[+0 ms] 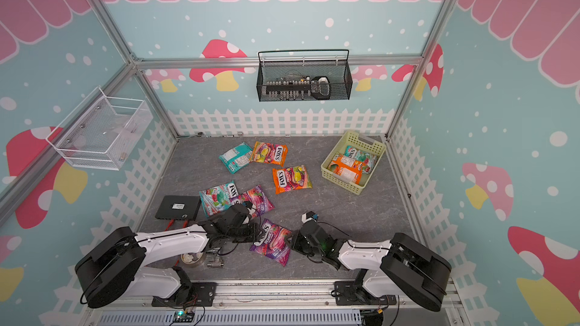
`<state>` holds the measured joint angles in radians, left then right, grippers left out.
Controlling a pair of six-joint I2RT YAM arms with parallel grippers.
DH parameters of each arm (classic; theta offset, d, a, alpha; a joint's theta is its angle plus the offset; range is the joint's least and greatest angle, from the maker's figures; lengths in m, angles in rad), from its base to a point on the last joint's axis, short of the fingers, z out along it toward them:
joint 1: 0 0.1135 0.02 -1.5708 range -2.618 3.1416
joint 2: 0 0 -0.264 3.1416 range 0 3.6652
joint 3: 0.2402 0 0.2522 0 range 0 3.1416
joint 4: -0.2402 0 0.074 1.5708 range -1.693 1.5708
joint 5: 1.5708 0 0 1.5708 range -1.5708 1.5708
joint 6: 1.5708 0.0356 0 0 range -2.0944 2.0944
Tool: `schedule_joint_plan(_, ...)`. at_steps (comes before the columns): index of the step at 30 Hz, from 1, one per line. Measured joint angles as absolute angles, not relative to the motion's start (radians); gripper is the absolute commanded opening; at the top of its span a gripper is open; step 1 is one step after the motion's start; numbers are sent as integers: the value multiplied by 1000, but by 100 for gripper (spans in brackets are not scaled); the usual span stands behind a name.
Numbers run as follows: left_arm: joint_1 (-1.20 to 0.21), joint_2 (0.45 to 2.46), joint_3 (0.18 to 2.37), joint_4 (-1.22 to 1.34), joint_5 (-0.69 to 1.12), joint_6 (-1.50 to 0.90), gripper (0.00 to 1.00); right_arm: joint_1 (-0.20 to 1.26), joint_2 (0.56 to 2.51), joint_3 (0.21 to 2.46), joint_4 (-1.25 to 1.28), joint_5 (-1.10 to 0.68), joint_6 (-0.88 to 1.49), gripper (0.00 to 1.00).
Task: Put the candies in the basket
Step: Pick up the candy at the center of the board.
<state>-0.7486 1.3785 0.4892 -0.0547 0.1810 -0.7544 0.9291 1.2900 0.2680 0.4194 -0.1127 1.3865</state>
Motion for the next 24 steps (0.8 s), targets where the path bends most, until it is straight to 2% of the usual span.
schedule_joint_plan(2,-749,1377,489,-54,177,-760,34,929,1280,282,416,-104,1363,1)
schedule_joint_plan(3,-750,1372,489,-56,171,-764,34,929,1267,291,405,-97,1350,0)
schedule_joint_plan(6,-750,1345,488,-73,150,-779,35,929,1205,323,351,-63,1312,0)
schedule_joint_plan(9,-739,1288,493,-93,136,-780,42,926,1143,375,277,-25,1257,0)
schedule_joint_plan(14,-672,1187,580,-125,121,-745,49,859,1096,542,84,7,1108,0)
schedule_joint_plan(21,-643,1066,719,-96,71,-568,80,597,1094,824,-158,9,838,0)
schedule_joint_plan(24,-643,1046,725,-74,71,-486,89,490,1109,930,-219,12,730,0)
